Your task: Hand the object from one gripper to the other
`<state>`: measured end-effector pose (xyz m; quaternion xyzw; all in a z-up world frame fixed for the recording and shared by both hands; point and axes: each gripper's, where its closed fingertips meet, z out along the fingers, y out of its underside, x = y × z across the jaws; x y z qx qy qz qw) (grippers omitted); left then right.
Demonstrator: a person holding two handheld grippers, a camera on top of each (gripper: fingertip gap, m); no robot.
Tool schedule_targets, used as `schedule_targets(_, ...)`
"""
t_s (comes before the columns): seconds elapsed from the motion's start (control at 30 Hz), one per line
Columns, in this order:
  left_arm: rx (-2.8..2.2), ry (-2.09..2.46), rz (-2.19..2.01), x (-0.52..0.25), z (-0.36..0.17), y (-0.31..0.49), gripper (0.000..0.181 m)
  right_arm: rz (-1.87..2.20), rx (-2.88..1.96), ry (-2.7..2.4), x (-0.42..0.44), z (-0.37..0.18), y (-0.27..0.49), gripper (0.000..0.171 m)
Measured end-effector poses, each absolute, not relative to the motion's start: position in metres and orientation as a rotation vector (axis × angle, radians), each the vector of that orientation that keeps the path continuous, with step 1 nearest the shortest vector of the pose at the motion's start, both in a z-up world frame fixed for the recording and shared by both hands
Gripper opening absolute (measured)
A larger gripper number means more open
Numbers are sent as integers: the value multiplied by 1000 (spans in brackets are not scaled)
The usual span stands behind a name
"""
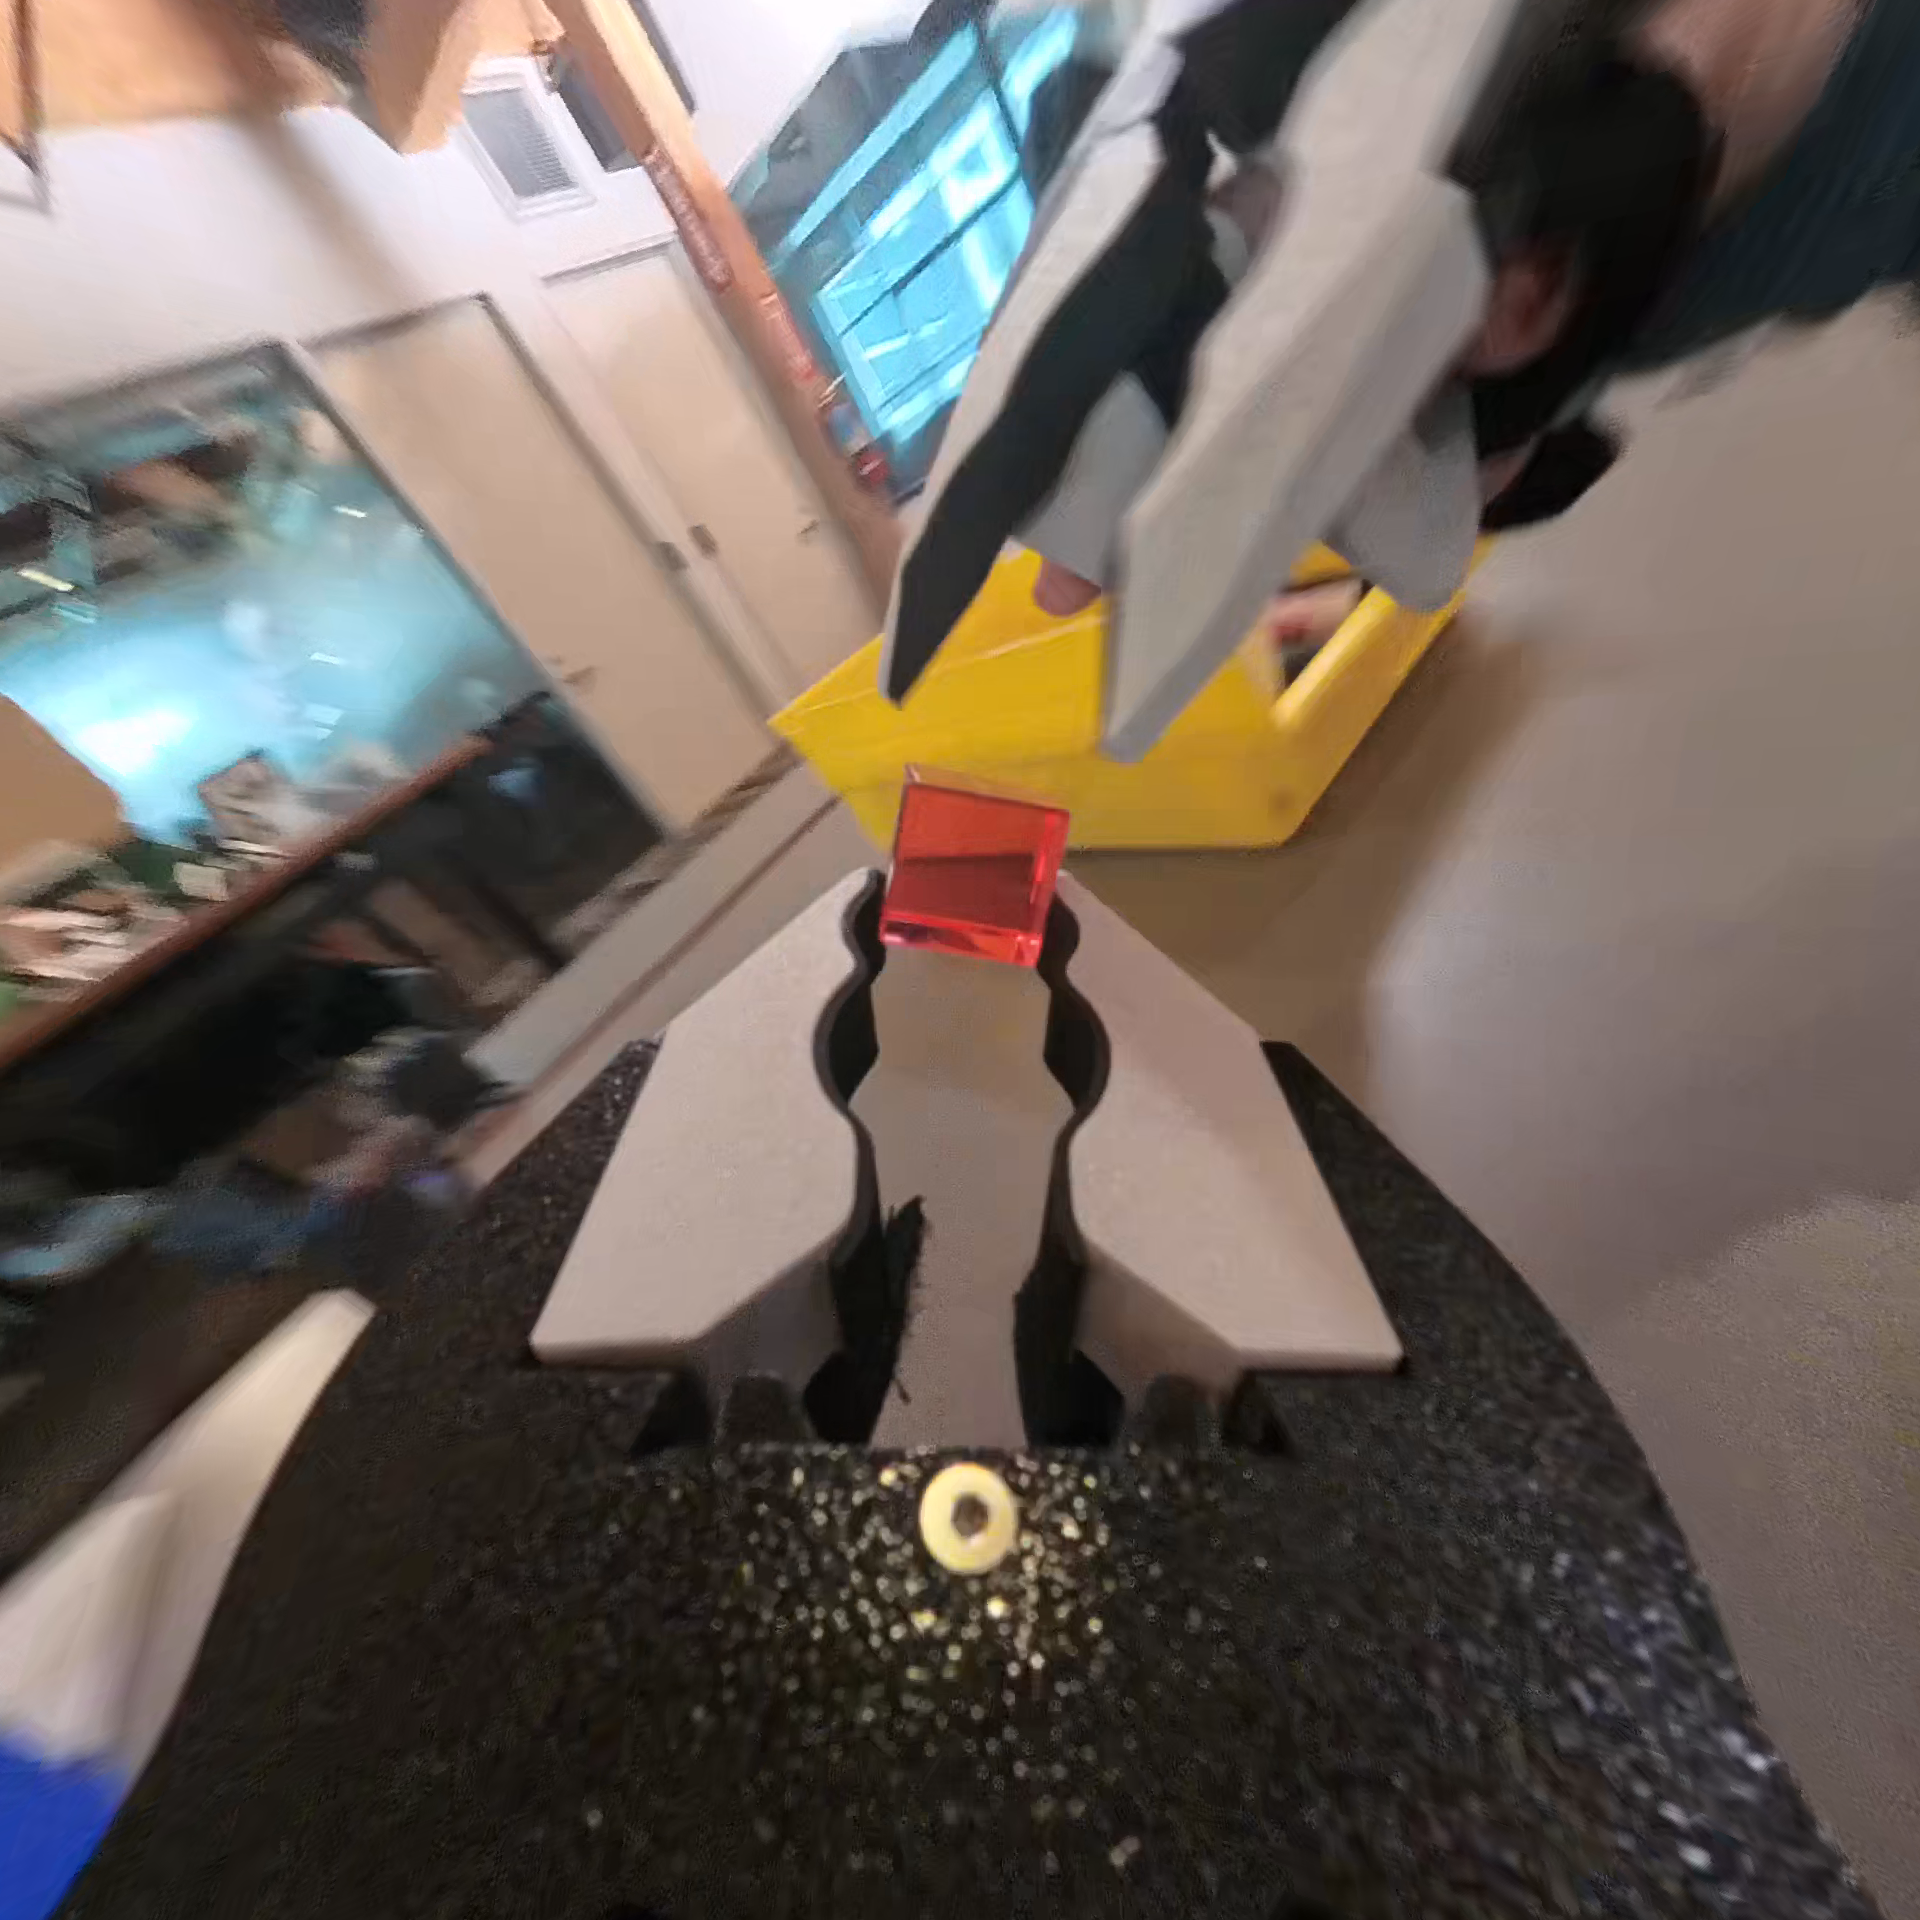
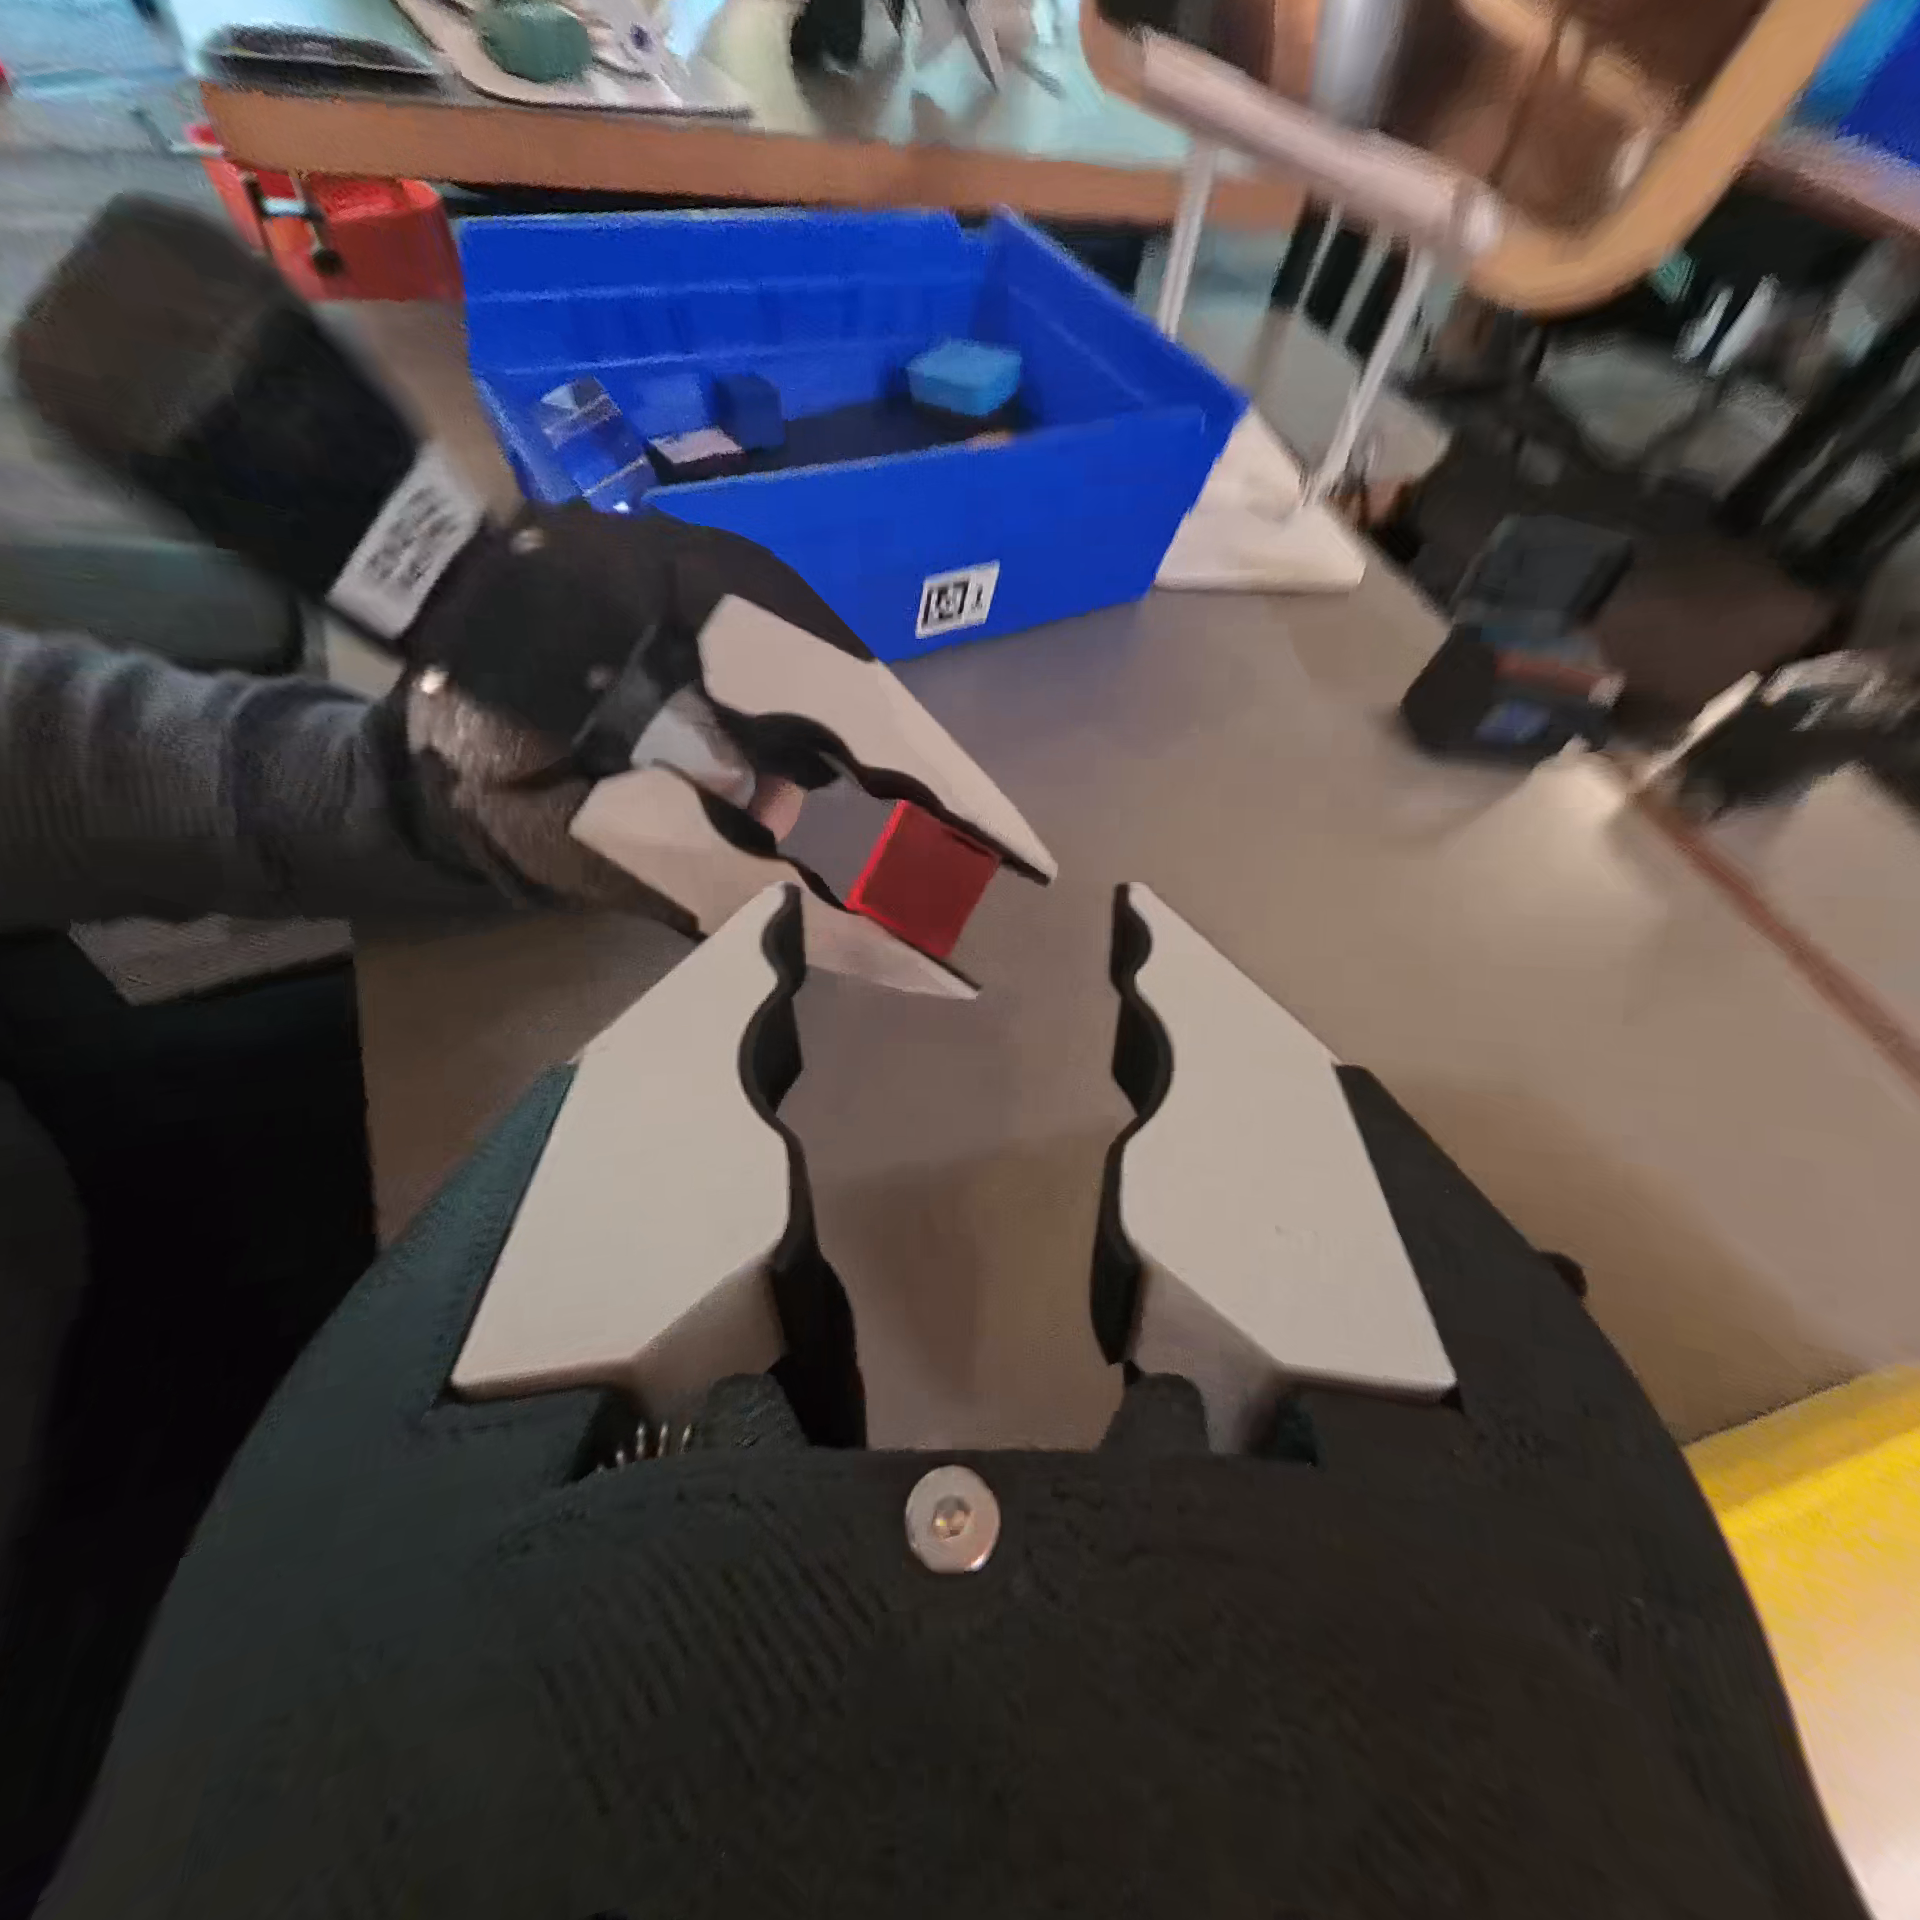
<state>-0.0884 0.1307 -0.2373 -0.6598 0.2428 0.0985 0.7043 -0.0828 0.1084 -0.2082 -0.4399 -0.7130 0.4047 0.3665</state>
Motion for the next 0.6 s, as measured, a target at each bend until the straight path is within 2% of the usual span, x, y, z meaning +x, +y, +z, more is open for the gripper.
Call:
schedule_targets(0.03, -1458, 510, 71, -84, -235, 127, 26, 1002, -1013, -1834, -79, -201, 108, 63)
schedule_targets(0.1, -1417, 449, -235, -77, -227, 120, 26, 874, -765, -1838, -71, -191, 104, 62)
schedule_targets(0.23, -1389, 453, -624, -59, -225, 109, 26, 656, -442, -1820, -69, -190, 91, 50)
schedule_targets(0.43, -1377, 496, -916, -39, -224, 98, 26, 628, -317, -1826, -70, -193, 72, 35)
schedule_targets(0.6, -1343, 515, -1298, -24, -219, 84, 26, 675, -383, -1937, -53, -192, 72, 37)
